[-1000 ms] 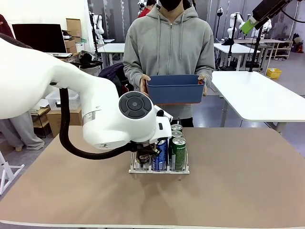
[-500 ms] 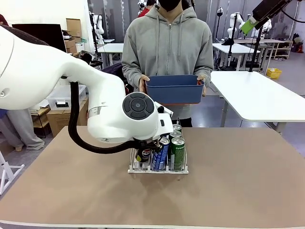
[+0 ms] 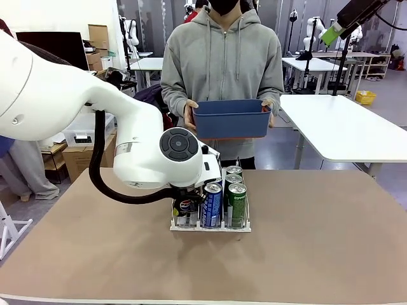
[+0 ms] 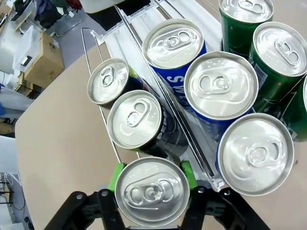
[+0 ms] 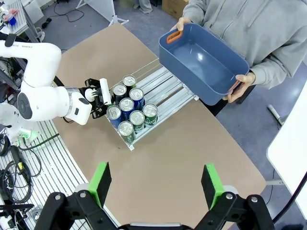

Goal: Fill the beverage cans into the dispenser.
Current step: Place the picked Pepsi coke in the line of the Automatic Can Dispenser with the same cans.

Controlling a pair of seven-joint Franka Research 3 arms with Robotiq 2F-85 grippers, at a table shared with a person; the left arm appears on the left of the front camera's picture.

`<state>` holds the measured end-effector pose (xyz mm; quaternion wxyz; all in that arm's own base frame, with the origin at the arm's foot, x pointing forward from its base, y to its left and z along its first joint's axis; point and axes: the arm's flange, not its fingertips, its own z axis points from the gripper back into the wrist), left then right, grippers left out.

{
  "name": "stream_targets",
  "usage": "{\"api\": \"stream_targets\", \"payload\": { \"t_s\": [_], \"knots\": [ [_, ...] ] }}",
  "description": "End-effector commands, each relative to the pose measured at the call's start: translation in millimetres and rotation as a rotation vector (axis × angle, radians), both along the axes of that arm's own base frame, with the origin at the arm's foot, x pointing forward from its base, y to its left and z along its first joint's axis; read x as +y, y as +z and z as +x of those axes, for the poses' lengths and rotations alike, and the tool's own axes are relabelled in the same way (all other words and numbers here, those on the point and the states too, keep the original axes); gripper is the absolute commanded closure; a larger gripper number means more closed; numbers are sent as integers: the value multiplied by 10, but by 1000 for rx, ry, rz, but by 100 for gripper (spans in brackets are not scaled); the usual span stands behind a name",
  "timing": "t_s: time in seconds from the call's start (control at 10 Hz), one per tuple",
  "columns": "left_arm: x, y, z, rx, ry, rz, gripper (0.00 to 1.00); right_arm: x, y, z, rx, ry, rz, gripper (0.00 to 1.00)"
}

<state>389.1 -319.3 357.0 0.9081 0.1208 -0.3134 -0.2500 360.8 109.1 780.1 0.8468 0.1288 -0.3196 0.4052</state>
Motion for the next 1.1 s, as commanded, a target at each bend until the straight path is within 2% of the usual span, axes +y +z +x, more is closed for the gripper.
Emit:
{"api": "stream_targets", "payload": {
  "t_s": [0.0,0.5,0.8,1.0],
  "knots": [
    [63,60,133,-50,42,12,43,-6,-8,-7,1,1,2,0],
    [191,-199,114,91,170,-61,43,-6,-8,-7,1,1,2,0],
    [359,-258,69,168,236,-109,43,-6,-8,-7,1,1,2,0],
    [459,-312,23,213,237,-128,43,-6,-8,-7,1,1,2,0]
  ]
}}
